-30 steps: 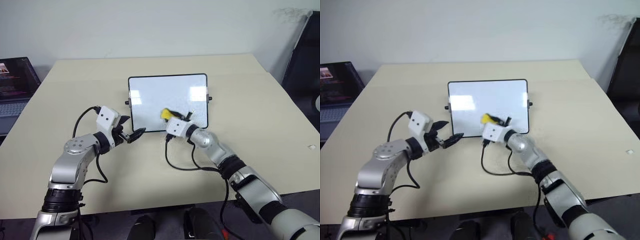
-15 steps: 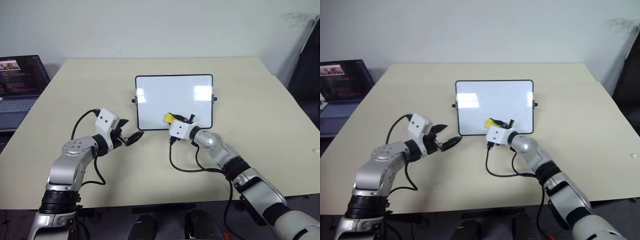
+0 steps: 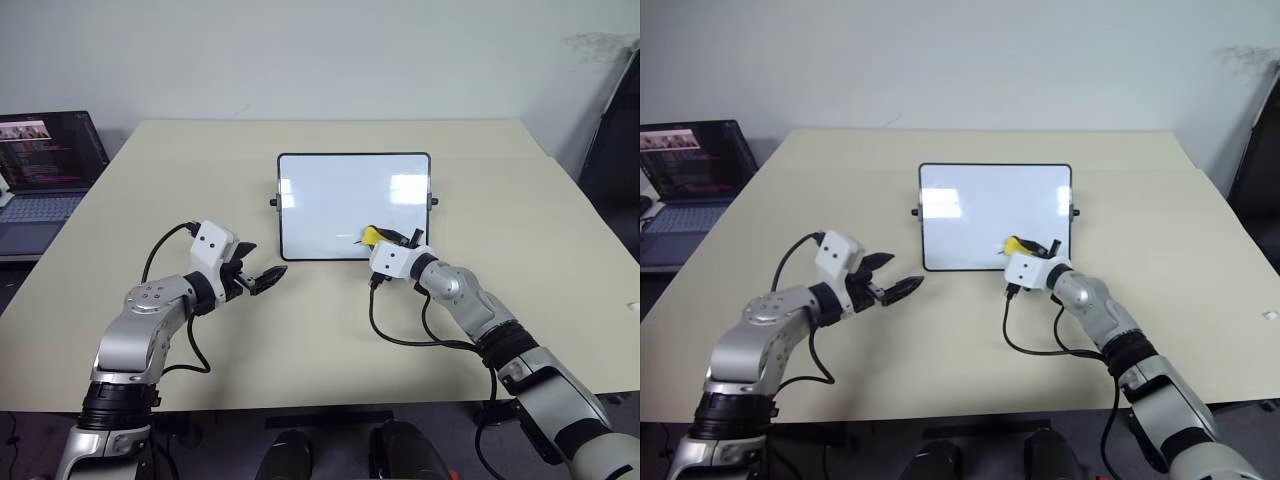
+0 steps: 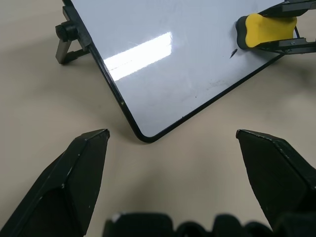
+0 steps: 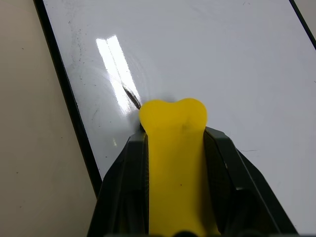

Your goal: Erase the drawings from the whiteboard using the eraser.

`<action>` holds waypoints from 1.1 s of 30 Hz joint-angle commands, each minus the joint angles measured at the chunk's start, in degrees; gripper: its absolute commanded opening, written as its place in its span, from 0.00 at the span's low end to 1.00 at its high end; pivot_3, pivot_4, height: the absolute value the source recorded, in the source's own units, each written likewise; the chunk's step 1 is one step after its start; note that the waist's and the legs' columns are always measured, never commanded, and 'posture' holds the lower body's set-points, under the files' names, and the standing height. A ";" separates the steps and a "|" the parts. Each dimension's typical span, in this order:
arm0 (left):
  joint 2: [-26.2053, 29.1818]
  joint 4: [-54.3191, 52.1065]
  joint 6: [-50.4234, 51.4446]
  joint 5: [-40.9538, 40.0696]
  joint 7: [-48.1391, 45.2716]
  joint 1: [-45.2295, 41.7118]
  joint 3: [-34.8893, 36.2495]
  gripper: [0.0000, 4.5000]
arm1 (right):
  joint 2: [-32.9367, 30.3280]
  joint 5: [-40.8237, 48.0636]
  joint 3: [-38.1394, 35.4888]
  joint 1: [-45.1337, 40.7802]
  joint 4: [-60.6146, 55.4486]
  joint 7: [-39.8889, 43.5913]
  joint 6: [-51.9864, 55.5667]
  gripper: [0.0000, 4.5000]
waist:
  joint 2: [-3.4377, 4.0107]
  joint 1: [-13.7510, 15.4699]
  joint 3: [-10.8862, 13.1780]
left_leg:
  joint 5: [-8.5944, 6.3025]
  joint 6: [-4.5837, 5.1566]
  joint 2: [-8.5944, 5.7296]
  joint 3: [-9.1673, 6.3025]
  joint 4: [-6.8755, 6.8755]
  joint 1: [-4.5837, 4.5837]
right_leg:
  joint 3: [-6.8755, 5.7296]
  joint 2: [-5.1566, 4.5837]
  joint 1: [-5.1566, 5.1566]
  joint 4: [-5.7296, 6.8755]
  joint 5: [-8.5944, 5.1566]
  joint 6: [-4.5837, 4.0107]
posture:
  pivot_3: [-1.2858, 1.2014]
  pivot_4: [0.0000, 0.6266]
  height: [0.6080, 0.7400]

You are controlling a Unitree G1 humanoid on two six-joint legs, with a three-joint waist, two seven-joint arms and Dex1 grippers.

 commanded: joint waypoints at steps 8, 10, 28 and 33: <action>0.52 -2.51 0.17 -1.64 -1.06 -0.35 1.03 1.00 | 6.71 -3.69 2.36 -3.75 5.21 0.22 5.64 0.26 | -0.09 -2.14 -0.05 | 0.00 0.00 0.20 0.14 -0.06 0.05 | 0.02 -0.01 -0.05 0.06 0.00 -0.03 | 0.52 0.24 1.00; 0.65 -2.71 0.31 -1.92 -1.38 -0.20 0.90 1.00 | 7.69 -3.80 2.64 -4.70 5.71 0.22 5.46 0.26 | -0.08 -2.25 -0.05 | 0.00 0.00 0.26 0.14 -0.09 0.09 | 0.01 0.00 -0.06 0.07 0.00 -0.06 | 0.52 0.24 1.00; 0.32 -0.69 -1.22 -1.32 -3.86 -0.49 -0.21 1.00 | -2.22 -2.19 -1.79 0.61 1.97 2.26 6.97 0.26 | 0.03 0.15 0.03 | -0.02 -0.02 0.03 -0.09 -0.11 -0.09 | -0.05 -0.02 -0.06 -0.18 -0.06 -0.06 | 0.52 0.24 1.00; 0.07 -0.29 -1.45 -1.20 -4.22 -0.67 -0.42 1.00 | -2.55 -0.09 -3.24 2.50 -2.94 3.01 7.45 0.26 | 0.02 0.12 0.03 | -0.02 -0.02 0.06 -0.04 -0.09 -0.14 | -0.04 -0.13 -0.04 -0.23 -0.06 -0.06 | 0.52 0.24 1.00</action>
